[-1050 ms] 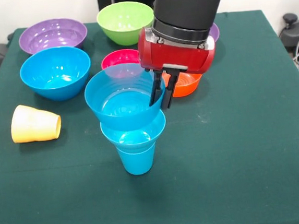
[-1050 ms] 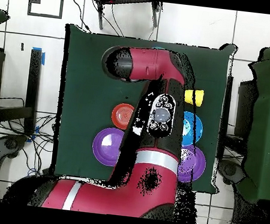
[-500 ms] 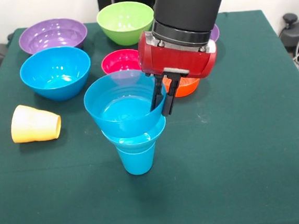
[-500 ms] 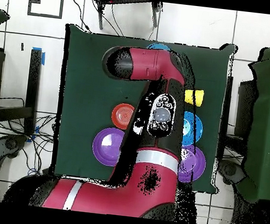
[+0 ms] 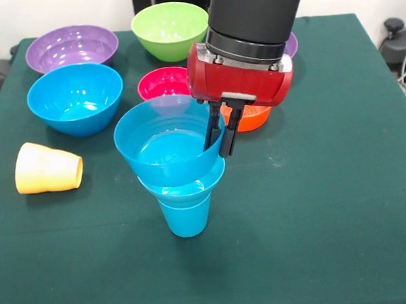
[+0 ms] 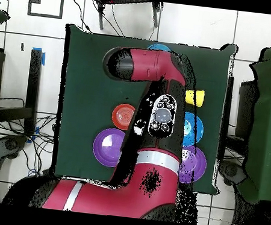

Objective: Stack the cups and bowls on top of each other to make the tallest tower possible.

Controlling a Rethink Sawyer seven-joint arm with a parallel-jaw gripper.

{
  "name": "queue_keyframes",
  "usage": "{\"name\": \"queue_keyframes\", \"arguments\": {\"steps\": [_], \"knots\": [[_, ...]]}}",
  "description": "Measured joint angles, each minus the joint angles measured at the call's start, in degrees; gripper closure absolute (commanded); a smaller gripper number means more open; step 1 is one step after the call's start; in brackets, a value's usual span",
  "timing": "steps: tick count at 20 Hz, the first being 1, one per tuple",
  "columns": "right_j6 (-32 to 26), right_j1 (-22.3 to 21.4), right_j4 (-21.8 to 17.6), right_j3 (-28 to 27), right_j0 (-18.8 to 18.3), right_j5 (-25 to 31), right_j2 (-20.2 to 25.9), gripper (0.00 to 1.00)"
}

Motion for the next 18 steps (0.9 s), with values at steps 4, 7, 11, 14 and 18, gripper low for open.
{"name": "queue_keyframes", "arguments": {"steps": [4, 7, 11, 14, 18], "knots": [[0.0, 0.0, 0.0, 0.7, 0.0, 0.0, 0.0, 1.00], [0.0, 0.0, 0.0, 1.3, 0.0, 0.0, 0.0, 1.00], [0.0, 0.1, 0.0, 1.8, 0.0, 0.0, 0.0, 1.00], [0.0, 0.2, 0.0, 2.1, 0.0, 0.0, 0.0, 1.00], [0.0, 0.2, 0.0, 2.5, 0.0, -0.3, 0.0, 1.00]]}}
